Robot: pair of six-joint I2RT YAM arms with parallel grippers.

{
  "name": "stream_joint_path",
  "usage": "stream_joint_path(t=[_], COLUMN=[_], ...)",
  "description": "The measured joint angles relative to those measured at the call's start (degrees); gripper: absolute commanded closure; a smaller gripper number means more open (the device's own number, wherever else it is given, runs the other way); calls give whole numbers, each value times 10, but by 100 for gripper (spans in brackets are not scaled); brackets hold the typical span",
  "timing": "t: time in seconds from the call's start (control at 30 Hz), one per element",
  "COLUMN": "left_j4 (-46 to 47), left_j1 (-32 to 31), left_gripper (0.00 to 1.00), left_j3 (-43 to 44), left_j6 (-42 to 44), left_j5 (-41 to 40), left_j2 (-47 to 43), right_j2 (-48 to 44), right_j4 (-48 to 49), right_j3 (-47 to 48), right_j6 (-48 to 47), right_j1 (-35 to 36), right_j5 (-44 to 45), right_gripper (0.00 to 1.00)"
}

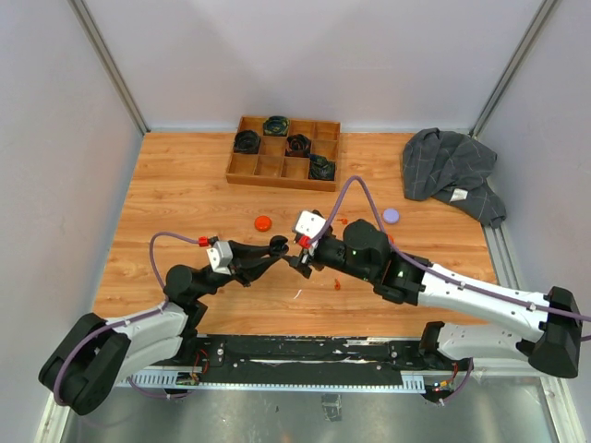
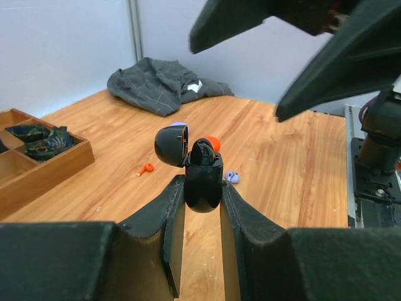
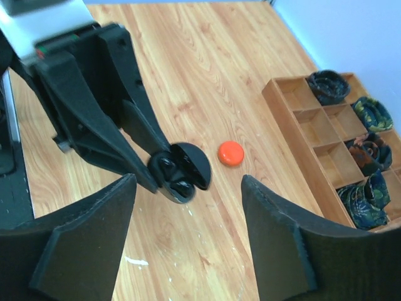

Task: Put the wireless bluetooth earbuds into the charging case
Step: Place the earbud in the charging case, then close the charging case.

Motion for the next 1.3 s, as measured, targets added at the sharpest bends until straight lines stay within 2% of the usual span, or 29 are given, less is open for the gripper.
stream_joint_path(t=[0.2,0.5,0.87,1.3], left_j4=[12,40,55,31], left_j1=[0,0,0,0], left_gripper=[100,100,100,100], left_j3=[0,0,0,1], left_j6=[-3,-16,-26,-25], left_j5=[22,65,93,70], left_j2=[15,47,58,58], right_j2=[-6,22,99,123], right_j4=[-80,-147,-175,-221], right_j3=[11,48,85,99], right_j6=[-12,-63,-90,-94], right_j1=[-84,-112,-127,-127], right_j5=[-131,-244,-310,-369], right_gripper=[13,0,2,7])
